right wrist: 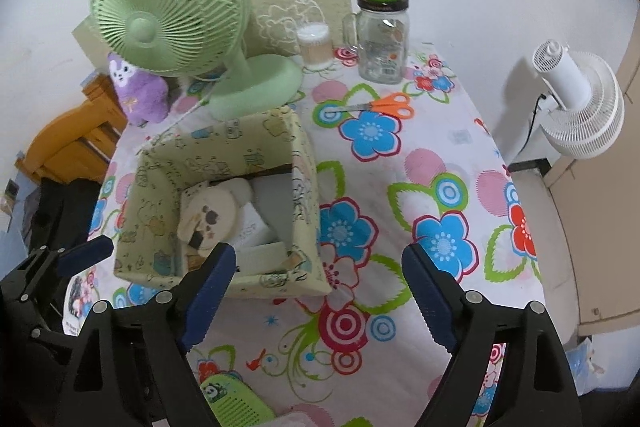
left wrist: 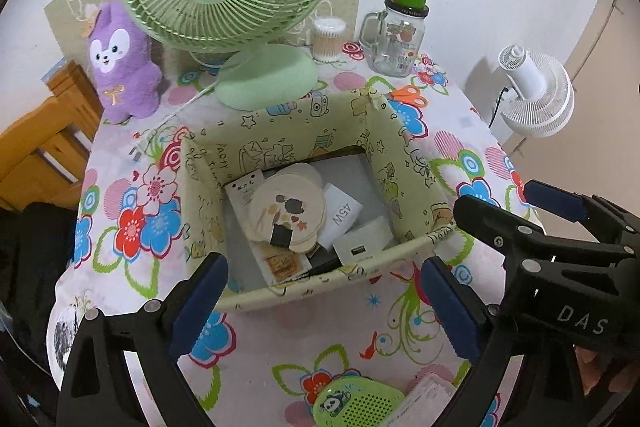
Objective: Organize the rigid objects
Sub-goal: 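Withdraw both grippers from the box toward the green speaker and clear box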
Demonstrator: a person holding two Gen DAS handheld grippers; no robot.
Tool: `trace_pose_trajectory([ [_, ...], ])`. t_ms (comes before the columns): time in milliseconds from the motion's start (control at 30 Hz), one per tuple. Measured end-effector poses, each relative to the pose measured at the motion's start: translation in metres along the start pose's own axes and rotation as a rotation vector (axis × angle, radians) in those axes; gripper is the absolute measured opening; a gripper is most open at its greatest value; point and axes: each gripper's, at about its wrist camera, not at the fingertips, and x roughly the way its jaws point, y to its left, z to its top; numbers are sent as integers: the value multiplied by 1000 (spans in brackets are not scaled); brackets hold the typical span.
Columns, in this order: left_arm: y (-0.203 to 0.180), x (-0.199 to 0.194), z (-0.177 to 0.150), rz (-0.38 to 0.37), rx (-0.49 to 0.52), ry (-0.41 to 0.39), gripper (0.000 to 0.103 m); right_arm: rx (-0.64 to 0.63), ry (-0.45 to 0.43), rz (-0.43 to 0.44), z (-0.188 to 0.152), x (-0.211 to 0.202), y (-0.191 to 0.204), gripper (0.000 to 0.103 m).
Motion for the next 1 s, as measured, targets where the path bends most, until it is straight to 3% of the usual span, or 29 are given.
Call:
trace_pose_trajectory([
  [1000, -6, -56, -47, 83, -70, -73, 98, -141, -53, 102, -32, -49, 28, 91],
])
